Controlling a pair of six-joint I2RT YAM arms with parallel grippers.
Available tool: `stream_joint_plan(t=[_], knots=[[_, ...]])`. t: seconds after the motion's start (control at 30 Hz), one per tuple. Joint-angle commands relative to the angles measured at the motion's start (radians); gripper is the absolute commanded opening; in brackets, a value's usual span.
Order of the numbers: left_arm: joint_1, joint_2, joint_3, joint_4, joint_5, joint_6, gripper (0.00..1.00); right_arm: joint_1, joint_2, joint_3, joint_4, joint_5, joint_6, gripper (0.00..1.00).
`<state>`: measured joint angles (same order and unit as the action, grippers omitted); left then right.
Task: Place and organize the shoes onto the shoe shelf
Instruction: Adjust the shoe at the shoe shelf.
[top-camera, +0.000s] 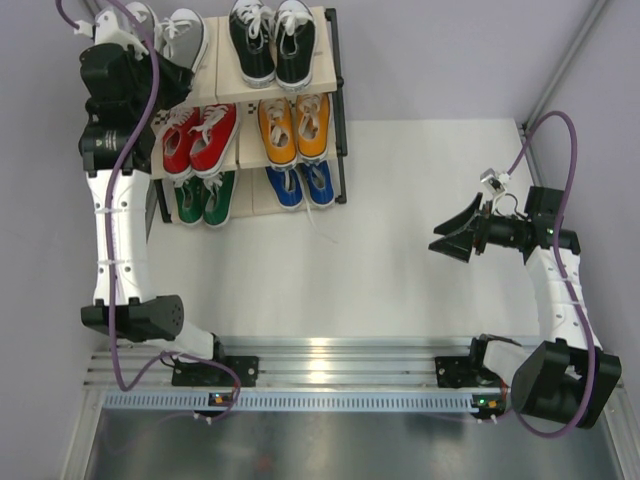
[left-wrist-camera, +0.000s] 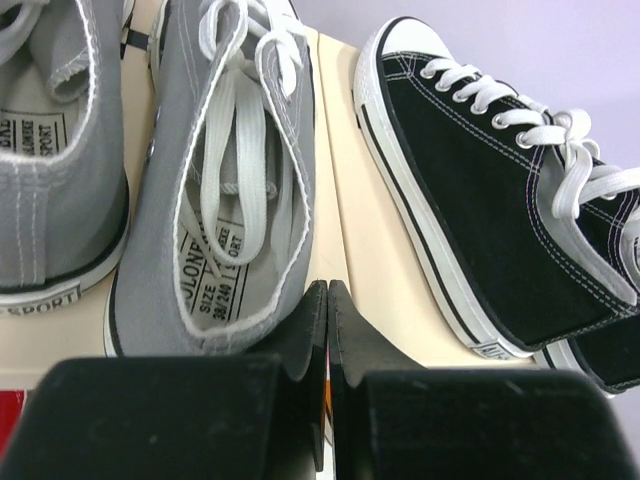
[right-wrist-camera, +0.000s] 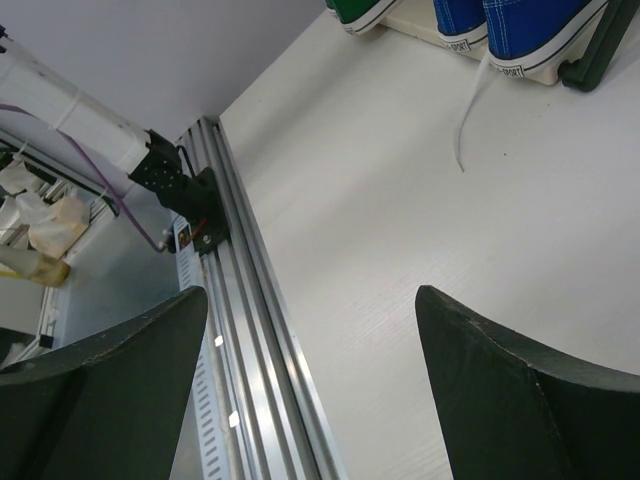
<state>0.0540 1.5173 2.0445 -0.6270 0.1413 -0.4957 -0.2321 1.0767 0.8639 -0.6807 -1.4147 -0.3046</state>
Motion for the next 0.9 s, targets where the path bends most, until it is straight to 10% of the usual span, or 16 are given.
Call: stream_joint_plan(t=[0.0,0.87], knots=[[0.01,0.038,0.055,0.033,0.006,-0.01,0.02,-0.021,0.003,0.038,0.007,-0.026,-0.034,0.85],[0.021,0.003,0.082,0.056,0.141,-0.046,0.1,-0.027,0.009,0.049,-0.029,-0.018,-0.082,0.85]])
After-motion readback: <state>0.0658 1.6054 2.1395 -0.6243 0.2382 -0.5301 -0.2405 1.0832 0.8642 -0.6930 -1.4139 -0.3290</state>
